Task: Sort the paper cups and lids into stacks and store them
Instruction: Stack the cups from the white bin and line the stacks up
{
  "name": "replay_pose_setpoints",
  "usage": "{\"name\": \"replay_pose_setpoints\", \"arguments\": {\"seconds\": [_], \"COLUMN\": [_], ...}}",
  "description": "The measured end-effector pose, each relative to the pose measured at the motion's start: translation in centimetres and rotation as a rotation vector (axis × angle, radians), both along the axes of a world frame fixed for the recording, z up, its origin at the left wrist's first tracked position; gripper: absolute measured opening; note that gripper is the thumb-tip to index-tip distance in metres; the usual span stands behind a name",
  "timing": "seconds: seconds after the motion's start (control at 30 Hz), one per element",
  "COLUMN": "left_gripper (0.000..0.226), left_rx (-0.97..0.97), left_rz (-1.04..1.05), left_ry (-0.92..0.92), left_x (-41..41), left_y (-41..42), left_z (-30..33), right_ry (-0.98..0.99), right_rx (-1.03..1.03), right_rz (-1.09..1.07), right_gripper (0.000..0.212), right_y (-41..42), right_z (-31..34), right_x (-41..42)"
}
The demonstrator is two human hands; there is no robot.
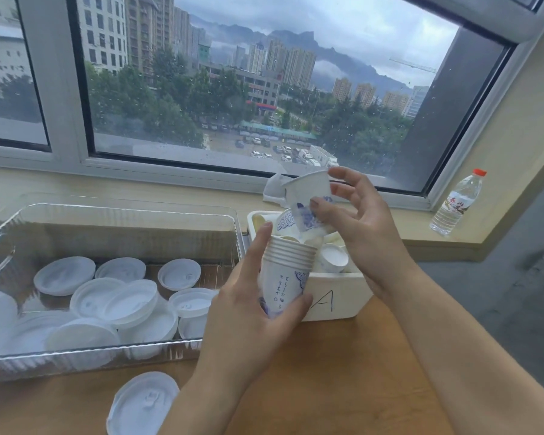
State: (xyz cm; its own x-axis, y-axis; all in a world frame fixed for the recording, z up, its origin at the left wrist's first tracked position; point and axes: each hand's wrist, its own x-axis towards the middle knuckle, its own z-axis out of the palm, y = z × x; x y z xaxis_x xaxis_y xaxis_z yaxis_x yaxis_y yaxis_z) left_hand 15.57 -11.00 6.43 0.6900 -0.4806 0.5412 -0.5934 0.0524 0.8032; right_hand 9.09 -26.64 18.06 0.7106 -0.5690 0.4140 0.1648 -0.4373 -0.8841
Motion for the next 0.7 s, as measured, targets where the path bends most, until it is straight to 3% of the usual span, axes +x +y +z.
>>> {"name": "replay_pose_setpoints", "arguments": {"seconds": [0.23, 0.7], "left_gripper": [0.108, 0.108], "left_rx": [-0.005, -0.039], "left_rz": [-0.032, 0.014], "left_ry": [-0.034, 0.017], "left_x": [-0.6, -0.4], "left_y": [-0.5, -0.3], "left_z": [0.1, 0.0], "right_ry": [0.038, 0.087], "right_rx": [0.051, 0.053], "right_rz": [0.098, 0.056], "right_gripper": [0.047, 0.039], "right_y": [1.7, 2.3], "right_z": [-1.0, -2.7], "right_x": [-0.6, -2.2]}}
